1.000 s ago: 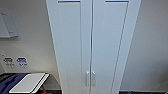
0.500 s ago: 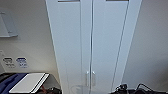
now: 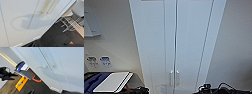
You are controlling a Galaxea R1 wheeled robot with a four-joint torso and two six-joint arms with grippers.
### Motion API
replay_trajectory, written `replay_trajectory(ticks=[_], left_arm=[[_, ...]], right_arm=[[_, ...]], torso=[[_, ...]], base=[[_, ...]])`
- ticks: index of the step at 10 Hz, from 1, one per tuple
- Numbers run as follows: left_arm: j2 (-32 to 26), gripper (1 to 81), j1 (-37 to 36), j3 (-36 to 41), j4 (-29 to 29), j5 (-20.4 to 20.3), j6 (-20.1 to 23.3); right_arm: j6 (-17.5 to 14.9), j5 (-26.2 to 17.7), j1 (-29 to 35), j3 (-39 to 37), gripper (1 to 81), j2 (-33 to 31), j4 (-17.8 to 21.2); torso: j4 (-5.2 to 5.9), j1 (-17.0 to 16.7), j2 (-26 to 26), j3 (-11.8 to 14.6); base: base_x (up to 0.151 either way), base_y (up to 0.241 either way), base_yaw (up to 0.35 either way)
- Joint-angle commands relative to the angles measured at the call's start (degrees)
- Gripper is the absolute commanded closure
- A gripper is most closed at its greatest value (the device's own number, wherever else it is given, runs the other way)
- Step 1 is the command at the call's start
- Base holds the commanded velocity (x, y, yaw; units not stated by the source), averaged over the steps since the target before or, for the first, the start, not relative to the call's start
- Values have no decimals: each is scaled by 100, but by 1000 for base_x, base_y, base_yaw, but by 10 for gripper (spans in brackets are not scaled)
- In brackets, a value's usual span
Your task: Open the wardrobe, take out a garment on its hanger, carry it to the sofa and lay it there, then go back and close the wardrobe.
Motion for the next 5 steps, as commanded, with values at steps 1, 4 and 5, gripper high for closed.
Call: replay_trajectory(ticks=[1, 4, 5], left_arm=[[36, 10, -875, -64, -89, 98, 2], [283, 10, -1147, -276, -106, 124, -95], [413, 10, -1278, -380, -141, 255, -129]], right_arm=[[-1, -153, 884, -181, 10, 204, 4], [-1, -223, 1227, -366, 10, 573, -31], [-1, -240, 1341, -470, 10, 722, -48]], torso=[[0, 0, -3, 6], [0, 6, -3, -230], [0, 6, -3, -231]], base=[[0, 0, 0], [0, 0, 0], [0, 0, 0]])
